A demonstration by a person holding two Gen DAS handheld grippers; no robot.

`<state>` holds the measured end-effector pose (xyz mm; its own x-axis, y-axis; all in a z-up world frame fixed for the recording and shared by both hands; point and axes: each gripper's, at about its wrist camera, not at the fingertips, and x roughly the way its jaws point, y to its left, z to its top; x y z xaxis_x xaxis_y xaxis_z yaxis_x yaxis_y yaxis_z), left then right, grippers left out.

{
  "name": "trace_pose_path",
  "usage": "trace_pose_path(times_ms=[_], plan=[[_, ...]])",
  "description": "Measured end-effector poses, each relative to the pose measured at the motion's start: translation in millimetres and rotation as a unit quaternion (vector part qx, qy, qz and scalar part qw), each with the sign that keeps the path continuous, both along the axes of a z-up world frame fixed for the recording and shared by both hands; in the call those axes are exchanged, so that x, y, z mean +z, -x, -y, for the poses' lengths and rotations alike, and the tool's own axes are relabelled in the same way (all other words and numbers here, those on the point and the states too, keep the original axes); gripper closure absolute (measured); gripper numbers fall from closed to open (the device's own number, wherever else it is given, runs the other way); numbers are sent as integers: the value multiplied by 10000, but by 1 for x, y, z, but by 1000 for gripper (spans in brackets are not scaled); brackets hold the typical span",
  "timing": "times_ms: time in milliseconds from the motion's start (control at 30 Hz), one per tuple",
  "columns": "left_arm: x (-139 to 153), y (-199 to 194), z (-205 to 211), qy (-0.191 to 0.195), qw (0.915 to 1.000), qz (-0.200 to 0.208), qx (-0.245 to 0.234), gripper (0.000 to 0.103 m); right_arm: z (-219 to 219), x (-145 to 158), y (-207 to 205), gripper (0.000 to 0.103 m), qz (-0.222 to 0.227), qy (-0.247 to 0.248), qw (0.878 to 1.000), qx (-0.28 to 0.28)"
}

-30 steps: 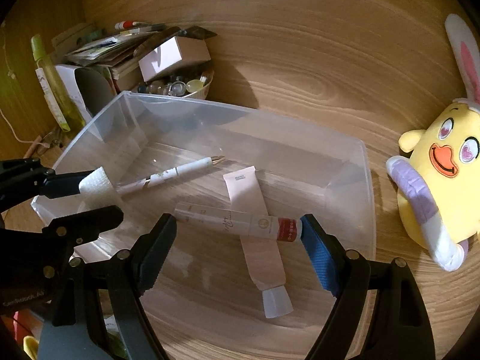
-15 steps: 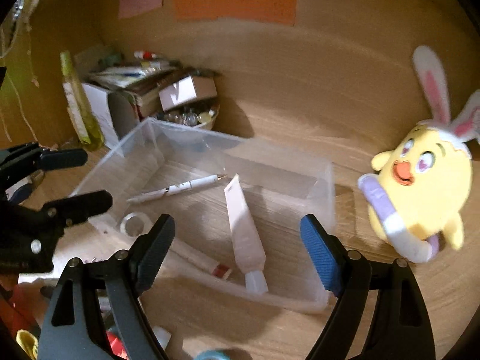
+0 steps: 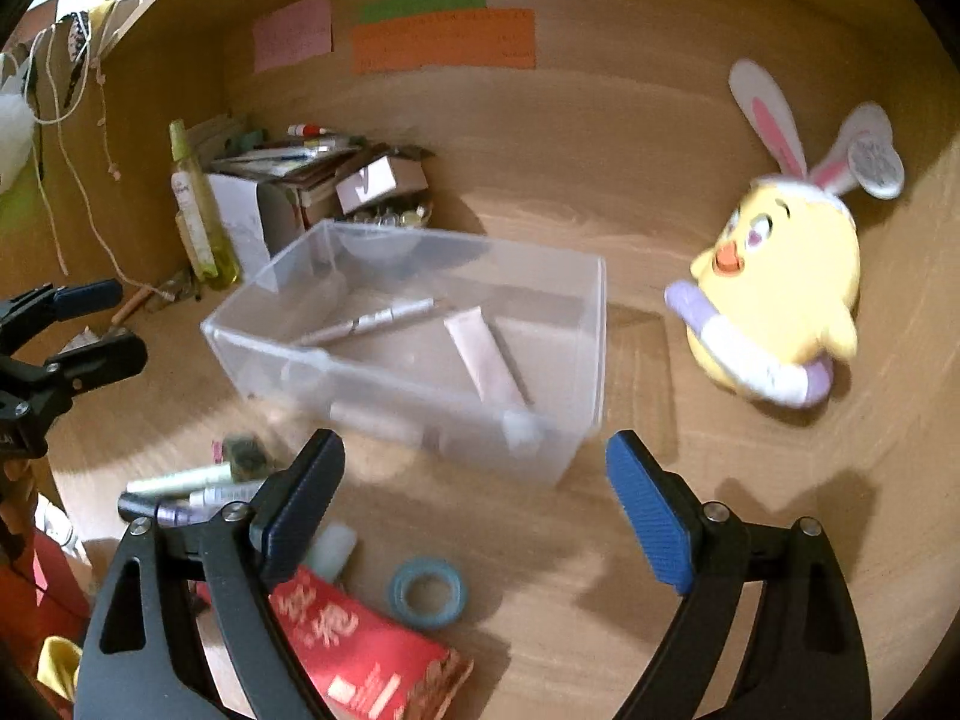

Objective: Organize objects
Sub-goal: 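Withdraw both tools from the box toward the pile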

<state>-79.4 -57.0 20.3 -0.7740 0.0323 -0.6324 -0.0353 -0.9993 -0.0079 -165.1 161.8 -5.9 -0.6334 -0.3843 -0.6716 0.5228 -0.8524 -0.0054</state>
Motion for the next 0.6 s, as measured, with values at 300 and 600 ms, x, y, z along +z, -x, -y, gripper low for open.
trace_pose_path(times_ms=[300,600], plan=[[-56,-26,-2,-54,9982,601,-67,9,-6,-48,-7,15,623,-123,9980,-52],[-80,-45,-10,-112,9961,792,-360,32,-1,-74,0,20,996,-265,9947,-19]])
